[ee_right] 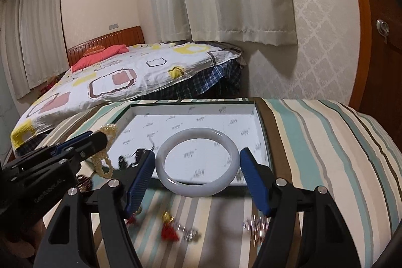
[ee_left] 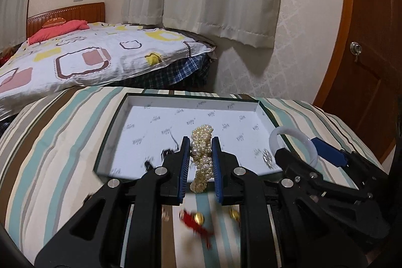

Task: Organize jewelry
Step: 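Carry the pearls and bangle into the green box and open both tools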

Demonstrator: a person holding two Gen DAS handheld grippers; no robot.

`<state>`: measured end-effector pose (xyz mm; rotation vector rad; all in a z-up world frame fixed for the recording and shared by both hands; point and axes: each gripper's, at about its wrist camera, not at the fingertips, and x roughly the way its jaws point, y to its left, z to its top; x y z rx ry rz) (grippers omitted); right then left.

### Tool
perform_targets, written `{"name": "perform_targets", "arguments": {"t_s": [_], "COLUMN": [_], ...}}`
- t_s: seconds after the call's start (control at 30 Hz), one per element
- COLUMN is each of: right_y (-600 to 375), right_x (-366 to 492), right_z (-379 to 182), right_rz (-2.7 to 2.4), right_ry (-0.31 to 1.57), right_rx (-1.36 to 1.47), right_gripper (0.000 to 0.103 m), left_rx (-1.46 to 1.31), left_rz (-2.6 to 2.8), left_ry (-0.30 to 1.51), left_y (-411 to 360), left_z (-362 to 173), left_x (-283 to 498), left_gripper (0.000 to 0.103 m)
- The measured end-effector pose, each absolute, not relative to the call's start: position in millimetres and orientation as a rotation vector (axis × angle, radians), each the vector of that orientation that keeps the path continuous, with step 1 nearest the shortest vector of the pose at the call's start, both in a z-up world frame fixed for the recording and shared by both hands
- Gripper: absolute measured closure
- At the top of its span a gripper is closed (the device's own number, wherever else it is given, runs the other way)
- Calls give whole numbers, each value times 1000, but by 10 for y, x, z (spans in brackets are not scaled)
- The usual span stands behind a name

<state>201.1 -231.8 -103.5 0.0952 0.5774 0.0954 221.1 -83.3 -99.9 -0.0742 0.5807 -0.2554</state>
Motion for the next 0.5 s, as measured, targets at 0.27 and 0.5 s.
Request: {"name": "perform_targets", "arguments": {"t_s": [0.27, 0.5], "right_y": [-2366, -2372], "right_x": [2428, 2634], "right_z": [-1346, -1514], "right_rz": [90, 108], "right_ry": [669, 749], "right_rx": [89, 86], "right_gripper": [35, 35], "left_rx": [-60, -52], "left_rz": [-248, -249], "left_ry": [665, 746], "left_y": [-965, -1003], "left_z": [-1321, -1566], "left_x": [2745, 2957], "left_gripper": [86, 86]}}
